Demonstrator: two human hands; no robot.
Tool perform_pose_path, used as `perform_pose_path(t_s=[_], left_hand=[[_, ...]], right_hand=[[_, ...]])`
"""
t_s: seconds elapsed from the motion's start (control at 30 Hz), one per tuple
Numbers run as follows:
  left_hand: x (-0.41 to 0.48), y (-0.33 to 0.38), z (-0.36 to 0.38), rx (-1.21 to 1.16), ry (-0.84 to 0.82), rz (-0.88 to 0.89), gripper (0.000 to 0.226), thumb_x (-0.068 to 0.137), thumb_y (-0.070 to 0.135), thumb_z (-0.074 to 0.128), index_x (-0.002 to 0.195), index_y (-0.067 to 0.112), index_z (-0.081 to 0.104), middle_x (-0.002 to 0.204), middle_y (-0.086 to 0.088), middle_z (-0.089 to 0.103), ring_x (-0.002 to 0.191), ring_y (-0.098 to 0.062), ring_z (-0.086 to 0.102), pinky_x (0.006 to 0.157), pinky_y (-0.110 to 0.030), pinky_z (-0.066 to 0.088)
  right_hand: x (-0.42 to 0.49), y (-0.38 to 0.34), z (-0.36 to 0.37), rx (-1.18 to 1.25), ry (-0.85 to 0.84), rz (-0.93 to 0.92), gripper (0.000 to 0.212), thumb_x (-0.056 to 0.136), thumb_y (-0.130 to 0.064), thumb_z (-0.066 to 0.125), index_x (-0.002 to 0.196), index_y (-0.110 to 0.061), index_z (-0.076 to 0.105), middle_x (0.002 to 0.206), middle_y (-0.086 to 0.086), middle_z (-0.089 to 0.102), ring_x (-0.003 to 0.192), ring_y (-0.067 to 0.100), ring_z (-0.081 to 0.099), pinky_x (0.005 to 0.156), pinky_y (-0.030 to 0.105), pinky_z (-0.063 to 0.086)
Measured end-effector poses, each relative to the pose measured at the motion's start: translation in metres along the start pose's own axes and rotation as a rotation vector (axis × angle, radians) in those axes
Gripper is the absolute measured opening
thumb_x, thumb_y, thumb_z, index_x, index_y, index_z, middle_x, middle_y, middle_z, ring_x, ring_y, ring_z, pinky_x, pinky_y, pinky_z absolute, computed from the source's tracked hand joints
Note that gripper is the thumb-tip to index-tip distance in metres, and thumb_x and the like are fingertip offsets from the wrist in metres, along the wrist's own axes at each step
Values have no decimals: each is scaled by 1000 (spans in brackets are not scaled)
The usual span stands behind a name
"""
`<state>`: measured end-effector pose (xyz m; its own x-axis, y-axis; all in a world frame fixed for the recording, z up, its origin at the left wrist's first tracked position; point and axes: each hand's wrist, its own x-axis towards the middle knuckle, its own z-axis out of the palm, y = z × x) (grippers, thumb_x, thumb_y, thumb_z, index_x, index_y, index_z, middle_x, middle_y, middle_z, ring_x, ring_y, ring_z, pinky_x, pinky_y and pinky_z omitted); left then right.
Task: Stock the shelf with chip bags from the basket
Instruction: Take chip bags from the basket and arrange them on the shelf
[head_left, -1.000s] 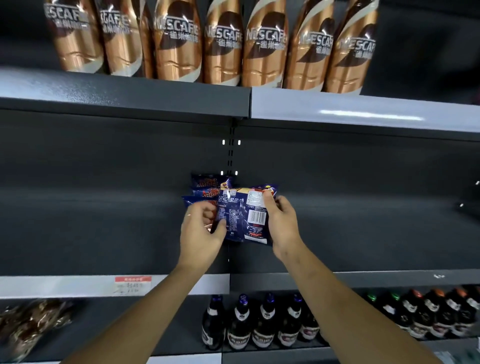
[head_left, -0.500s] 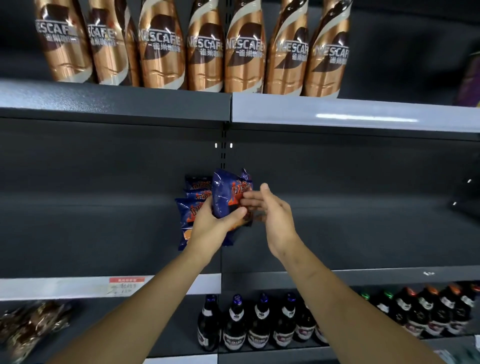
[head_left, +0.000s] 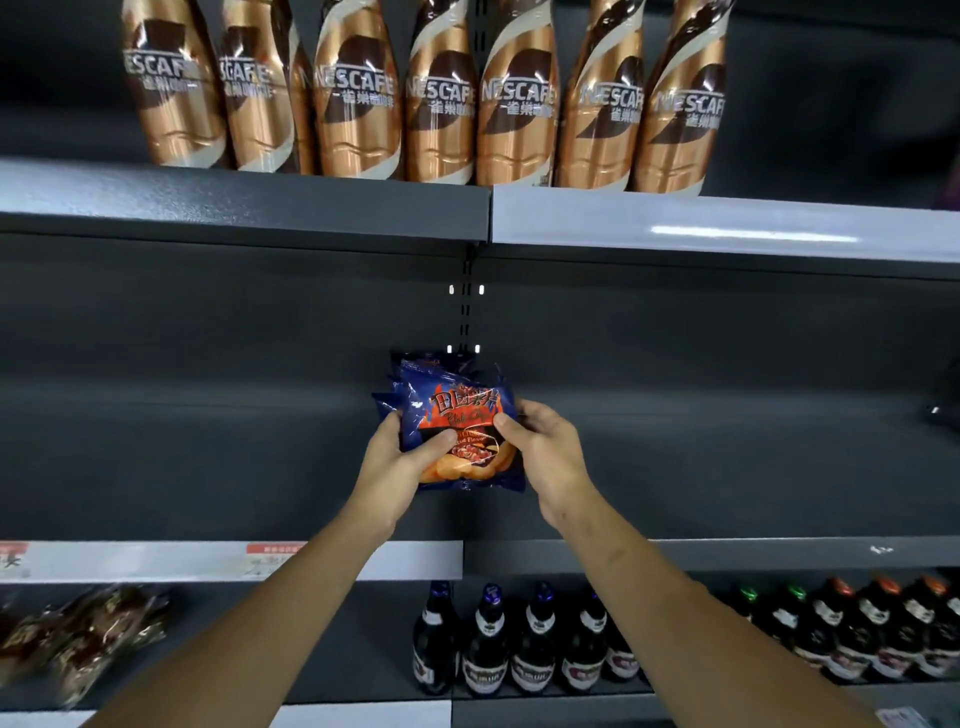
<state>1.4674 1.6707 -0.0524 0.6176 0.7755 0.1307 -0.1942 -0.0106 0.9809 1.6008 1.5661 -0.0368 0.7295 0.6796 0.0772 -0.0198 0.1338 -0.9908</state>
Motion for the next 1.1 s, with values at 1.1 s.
perform_pose_path(t_s=[1.1], left_hand=[[6, -22, -50, 426, 368, 128, 12, 93, 19, 63, 100, 12, 55, 90, -2, 59, 82, -14, 57, 66, -23, 41]], right_hand=[[6, 50, 20, -106, 178, 86, 25, 97, -22, 67, 121, -19, 64, 106, -10, 66, 101, 8, 62, 101, 36, 52]])
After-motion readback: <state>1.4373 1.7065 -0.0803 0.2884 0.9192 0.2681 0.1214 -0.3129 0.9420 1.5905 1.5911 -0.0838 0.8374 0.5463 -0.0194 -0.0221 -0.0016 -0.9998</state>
